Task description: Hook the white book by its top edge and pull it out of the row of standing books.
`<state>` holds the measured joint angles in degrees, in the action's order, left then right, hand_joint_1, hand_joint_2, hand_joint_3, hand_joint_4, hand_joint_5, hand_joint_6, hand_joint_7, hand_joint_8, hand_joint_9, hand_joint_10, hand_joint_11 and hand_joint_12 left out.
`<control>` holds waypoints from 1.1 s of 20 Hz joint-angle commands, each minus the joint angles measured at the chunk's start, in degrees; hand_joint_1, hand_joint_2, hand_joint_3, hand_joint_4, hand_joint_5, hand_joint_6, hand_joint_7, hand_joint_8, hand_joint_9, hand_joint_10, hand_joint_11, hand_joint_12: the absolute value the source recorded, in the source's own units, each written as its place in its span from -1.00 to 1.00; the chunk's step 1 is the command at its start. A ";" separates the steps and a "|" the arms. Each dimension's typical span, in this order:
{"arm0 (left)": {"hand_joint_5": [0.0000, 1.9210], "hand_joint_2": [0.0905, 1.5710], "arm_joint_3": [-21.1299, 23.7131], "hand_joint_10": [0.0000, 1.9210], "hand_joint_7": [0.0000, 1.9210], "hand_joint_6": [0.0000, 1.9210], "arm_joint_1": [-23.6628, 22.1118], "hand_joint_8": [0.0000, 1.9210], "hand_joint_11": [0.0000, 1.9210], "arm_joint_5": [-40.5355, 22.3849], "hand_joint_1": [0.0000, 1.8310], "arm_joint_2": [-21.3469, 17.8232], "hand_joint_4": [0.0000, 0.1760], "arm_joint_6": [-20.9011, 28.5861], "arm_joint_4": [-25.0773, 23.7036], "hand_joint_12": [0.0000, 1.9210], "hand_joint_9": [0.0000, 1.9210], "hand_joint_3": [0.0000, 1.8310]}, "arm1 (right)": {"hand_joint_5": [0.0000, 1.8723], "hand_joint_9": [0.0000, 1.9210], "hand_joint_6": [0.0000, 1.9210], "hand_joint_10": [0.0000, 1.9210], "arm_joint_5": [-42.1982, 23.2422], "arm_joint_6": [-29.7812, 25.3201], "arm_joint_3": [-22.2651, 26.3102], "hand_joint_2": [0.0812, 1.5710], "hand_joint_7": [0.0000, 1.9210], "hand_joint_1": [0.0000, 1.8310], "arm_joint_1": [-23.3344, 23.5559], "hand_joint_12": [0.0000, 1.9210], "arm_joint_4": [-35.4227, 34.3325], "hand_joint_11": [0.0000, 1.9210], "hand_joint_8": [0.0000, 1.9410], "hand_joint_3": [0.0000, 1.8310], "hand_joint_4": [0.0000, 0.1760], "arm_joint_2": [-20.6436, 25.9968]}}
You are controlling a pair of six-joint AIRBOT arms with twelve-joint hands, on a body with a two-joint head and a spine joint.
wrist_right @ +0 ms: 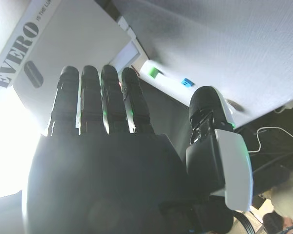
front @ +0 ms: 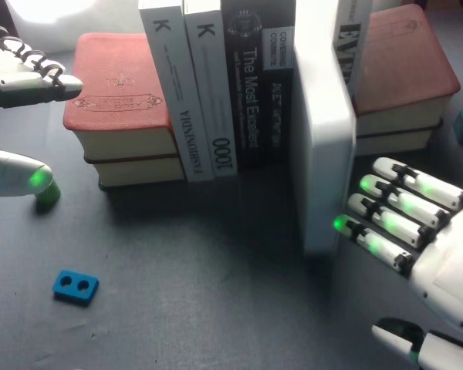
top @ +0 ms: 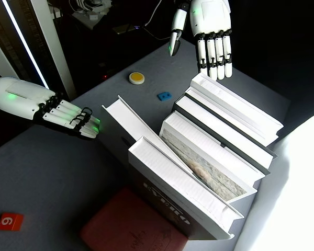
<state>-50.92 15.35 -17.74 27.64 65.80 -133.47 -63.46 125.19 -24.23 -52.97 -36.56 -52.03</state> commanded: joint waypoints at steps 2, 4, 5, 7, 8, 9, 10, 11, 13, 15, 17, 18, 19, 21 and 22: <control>-1.00 0.61 -0.08 -1.00 -1.00 -1.00 -0.73 -1.00 -1.00 4.34 -1.00 -0.20 -1.00 -0.02 0.98 -1.00 -1.00 -1.00 | -0.85 -0.96 -0.99 -0.99 -6.89 0.89 1.50 0.63 -0.89 -0.93 -0.05 -1.00 4.00 -1.00 -0.99 -1.00 -1.00 0.27; -1.00 0.61 -0.15 -1.00 -1.00 -1.00 -0.73 -1.00 -1.00 4.34 -1.00 -0.20 -1.00 -0.02 0.98 -1.00 -1.00 -1.00 | -0.83 -0.93 -0.99 -0.98 -8.20 1.80 2.49 0.62 -0.87 -0.93 -0.12 -0.98 4.01 -0.97 -0.99 -1.00 -1.00 0.53; -1.00 0.61 -0.19 -1.00 -1.00 -1.00 -0.73 -1.00 -1.00 4.34 -1.00 -0.19 -1.00 -0.02 0.98 -1.00 -1.00 -1.00 | -0.85 -0.95 -1.00 -0.99 -9.01 2.23 3.29 0.63 -0.89 -0.97 -0.10 -0.99 4.01 -0.99 -1.00 -1.00 -1.00 0.91; -1.00 0.61 -0.24 -1.00 -1.00 -1.00 -0.73 -1.00 -1.00 4.34 -1.00 -0.18 -1.00 -0.02 0.98 -1.00 -1.00 -1.00 | -0.83 -0.94 -0.99 -0.99 -9.99 2.70 4.96 0.63 -0.87 -0.95 0.15 -0.97 4.01 -0.98 -0.99 -1.00 -1.00 1.86; -1.00 0.61 -0.28 -1.00 -1.00 -1.00 -0.73 -1.00 -1.00 4.34 -1.00 -0.18 -1.00 -0.02 0.98 -1.00 -1.00 -1.00 | -0.81 -0.93 -1.00 -1.00 -10.45 3.09 5.90 0.63 -0.86 -0.93 0.26 -0.87 4.01 -1.00 -1.00 -1.00 -1.00 2.34; -1.00 0.62 -0.32 -1.00 -1.00 -1.00 -0.72 -1.00 -1.00 4.40 -1.00 -0.16 -1.00 -0.02 0.97 -1.00 -1.00 -1.00 | -0.82 -0.93 -1.00 -1.00 -11.14 3.65 6.93 0.62 -0.86 -0.91 0.38 -0.85 4.01 -1.00 -1.00 -1.00 -1.00 2.86; -1.00 0.62 -0.36 -1.00 -1.00 -1.00 -0.71 -1.00 -1.00 4.46 -1.00 -0.16 -1.00 -0.02 0.97 -1.00 -1.00 -1.00 | -0.82 -0.93 -1.00 -1.00 -11.84 3.93 8.25 0.62 -0.86 -0.91 0.54 -0.85 4.01 -1.00 -1.00 -1.00 -1.00 3.50; -1.00 0.62 -0.42 -1.00 -1.00 -1.00 -0.69 -1.00 -1.00 4.46 -1.00 -0.16 -1.00 -0.02 0.96 -1.00 -1.00 -1.00 | -0.83 -0.94 -1.00 -1.00 -12.12 4.06 9.22 0.63 -0.87 -0.91 0.69 -0.88 4.01 -1.00 -1.00 -1.00 -1.00 4.11; -1.00 0.61 -0.46 -1.00 -1.00 -1.00 -0.77 -1.00 -1.00 4.74 -1.00 -0.13 -1.00 -0.02 0.94 -1.00 -1.00 -1.00 | -0.84 -0.95 -1.00 -0.99 -12.83 4.26 11.14 0.63 -0.88 -0.95 1.17 -0.96 4.01 -0.99 -1.00 -1.00 -1.00 5.58; -1.00 0.61 -0.66 -1.00 -1.00 -1.00 -1.13 -1.00 -1.00 4.89 -1.00 0.06 -1.00 -0.11 0.91 -1.00 -1.00 -1.00 | -0.86 -0.97 -1.00 -1.00 -13.59 4.23 12.16 0.63 -0.90 -0.98 1.54 -0.99 4.00 -1.00 -1.00 -1.00 -1.00 6.64; -1.00 0.61 -0.68 -1.00 -1.00 -1.00 -1.20 -1.00 -1.00 5.06 -1.00 0.08 -1.00 -0.37 0.89 -1.00 -1.00 -1.00 | -0.85 -0.96 -1.00 -0.99 -14.24 3.58 12.73 0.63 -0.89 -0.95 2.36 -1.00 4.01 -1.00 -1.00 -1.00 -1.00 7.52; -1.00 0.61 -0.58 -1.00 -1.00 -1.00 -1.11 -1.00 -1.00 5.06 -1.00 0.06 -1.00 -0.40 0.89 -1.00 -1.00 -1.00 | -0.83 -0.95 -0.99 -0.99 -14.31 1.39 12.76 0.63 -0.88 -0.95 3.40 -1.00 4.37 -0.99 -0.99 -1.00 -1.00 8.27; -1.00 0.61 -0.54 -1.00 -1.00 -1.00 -1.12 -1.00 -1.00 5.06 -1.00 0.07 -1.00 -0.52 0.88 -1.00 -1.00 -1.00 | -0.84 -0.95 -0.99 -0.99 -14.31 -0.19 12.64 0.63 -0.88 -0.96 4.70 -1.00 5.31 -1.00 -1.00 -1.00 -1.00 8.77; -1.00 0.61 -0.51 -1.00 -1.00 -1.00 -1.13 -1.00 -1.00 5.06 -1.00 0.08 -1.00 -0.86 0.86 -1.00 -1.00 -1.00 | -0.83 -0.95 -0.99 -0.99 -14.23 -2.53 11.88 0.62 -0.87 -0.94 7.89 -0.99 6.69 -0.98 -1.00 -1.00 -1.00 8.99; -1.00 0.61 -0.46 -1.00 -1.00 -1.00 -1.13 -1.00 -1.00 5.07 -1.00 0.09 -1.00 -0.87 0.86 -1.00 -1.00 -1.00 | -0.84 -0.95 -1.00 -1.00 -13.73 -3.37 11.32 0.62 -0.88 -0.93 9.37 -0.99 6.70 -0.99 -1.00 -1.00 -1.00 8.99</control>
<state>-51.40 15.05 -16.95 27.73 65.17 -133.47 -72.29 121.73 -13.23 -43.29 -33.67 -43.18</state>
